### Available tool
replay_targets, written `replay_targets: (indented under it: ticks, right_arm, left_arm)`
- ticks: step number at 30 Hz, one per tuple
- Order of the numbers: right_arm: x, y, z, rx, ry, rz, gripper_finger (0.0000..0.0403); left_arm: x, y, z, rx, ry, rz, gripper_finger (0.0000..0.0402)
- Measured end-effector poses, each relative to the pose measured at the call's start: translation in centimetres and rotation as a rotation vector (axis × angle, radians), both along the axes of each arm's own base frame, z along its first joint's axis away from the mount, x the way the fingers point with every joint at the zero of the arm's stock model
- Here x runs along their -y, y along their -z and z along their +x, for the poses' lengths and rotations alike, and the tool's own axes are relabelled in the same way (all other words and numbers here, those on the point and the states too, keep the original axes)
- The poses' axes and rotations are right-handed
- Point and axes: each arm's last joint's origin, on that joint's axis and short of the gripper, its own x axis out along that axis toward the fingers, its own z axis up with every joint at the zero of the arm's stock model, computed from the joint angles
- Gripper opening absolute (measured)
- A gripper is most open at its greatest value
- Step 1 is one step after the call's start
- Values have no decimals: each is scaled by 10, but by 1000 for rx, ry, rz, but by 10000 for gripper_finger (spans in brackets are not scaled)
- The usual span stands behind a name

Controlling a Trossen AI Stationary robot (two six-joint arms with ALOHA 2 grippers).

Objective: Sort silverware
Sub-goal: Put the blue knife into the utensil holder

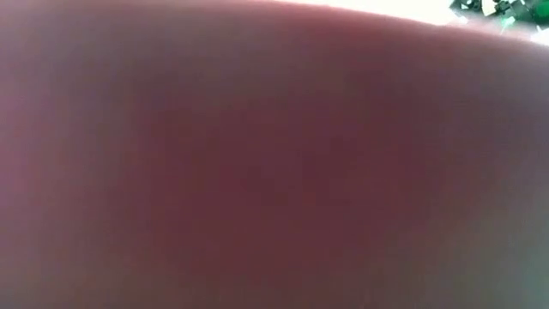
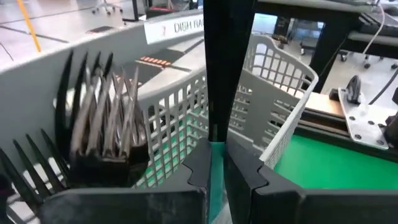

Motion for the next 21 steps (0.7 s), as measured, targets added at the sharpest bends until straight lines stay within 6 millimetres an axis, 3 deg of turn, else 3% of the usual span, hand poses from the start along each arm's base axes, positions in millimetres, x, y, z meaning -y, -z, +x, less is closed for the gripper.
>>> replay_targets:
  ticks: [12,21]
  right_arm:
    - [-1,0,0,-5,-23,12,164]
    - [-1,1,0,-11,-30,15,164]
  left_arm:
    - [1,4,-1,-50,5,-22,98]
    - [4,-6,-3,-44,23,-23,109]
